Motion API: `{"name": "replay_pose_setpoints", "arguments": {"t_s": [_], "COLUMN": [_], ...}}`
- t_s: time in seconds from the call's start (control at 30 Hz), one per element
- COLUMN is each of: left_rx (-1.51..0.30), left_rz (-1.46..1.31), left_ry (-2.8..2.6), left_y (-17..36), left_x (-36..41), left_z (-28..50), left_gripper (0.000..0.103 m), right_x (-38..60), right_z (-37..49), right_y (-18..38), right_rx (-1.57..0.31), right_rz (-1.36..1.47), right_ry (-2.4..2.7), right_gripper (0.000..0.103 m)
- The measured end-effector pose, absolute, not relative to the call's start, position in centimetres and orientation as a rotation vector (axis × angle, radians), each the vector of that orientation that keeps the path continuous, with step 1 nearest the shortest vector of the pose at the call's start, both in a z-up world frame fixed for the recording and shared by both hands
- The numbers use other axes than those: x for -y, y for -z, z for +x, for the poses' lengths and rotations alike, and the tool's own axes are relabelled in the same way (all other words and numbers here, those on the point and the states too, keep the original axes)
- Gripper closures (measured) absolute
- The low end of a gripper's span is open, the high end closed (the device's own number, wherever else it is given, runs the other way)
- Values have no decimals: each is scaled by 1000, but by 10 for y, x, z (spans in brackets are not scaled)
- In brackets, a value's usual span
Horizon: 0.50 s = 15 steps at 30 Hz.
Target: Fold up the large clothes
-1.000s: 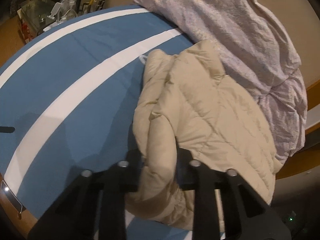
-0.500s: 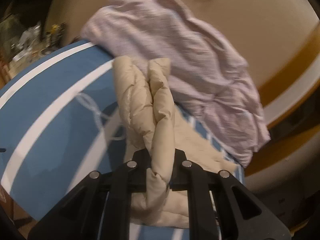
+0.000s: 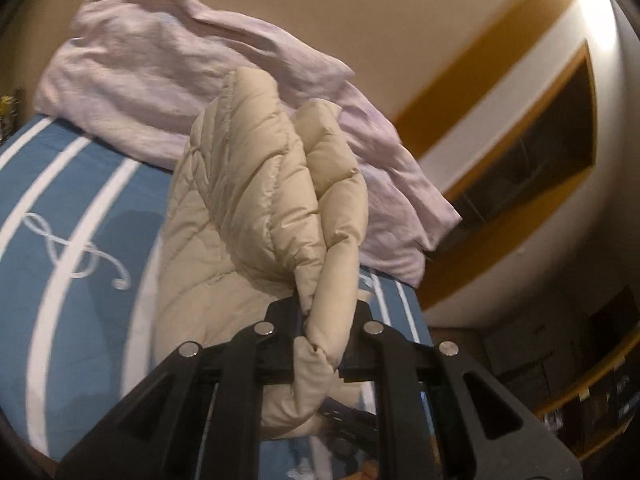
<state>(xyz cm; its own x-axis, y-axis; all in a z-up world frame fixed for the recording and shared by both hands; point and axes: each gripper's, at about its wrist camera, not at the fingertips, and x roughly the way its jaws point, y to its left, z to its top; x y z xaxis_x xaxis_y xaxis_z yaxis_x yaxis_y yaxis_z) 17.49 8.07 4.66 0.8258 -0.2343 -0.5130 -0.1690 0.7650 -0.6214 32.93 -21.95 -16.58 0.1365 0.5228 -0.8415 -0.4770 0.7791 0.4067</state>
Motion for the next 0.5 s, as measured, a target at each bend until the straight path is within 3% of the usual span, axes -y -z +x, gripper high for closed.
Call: {"name": "replay_pose_setpoints", "arguments": {"t_s": [0.5], "left_rx": [-774], "left_rz": [-655], "left_ry": [183], "left_y": [-14], "left_x": [15], "left_z": [226], "left_gripper": [91], "right_x": [234], "right_z": [344], "right_y": [170], "right_rx": [-1250], "right_rz": [84], "right_ry": [-767], "right_gripper": [70]}}
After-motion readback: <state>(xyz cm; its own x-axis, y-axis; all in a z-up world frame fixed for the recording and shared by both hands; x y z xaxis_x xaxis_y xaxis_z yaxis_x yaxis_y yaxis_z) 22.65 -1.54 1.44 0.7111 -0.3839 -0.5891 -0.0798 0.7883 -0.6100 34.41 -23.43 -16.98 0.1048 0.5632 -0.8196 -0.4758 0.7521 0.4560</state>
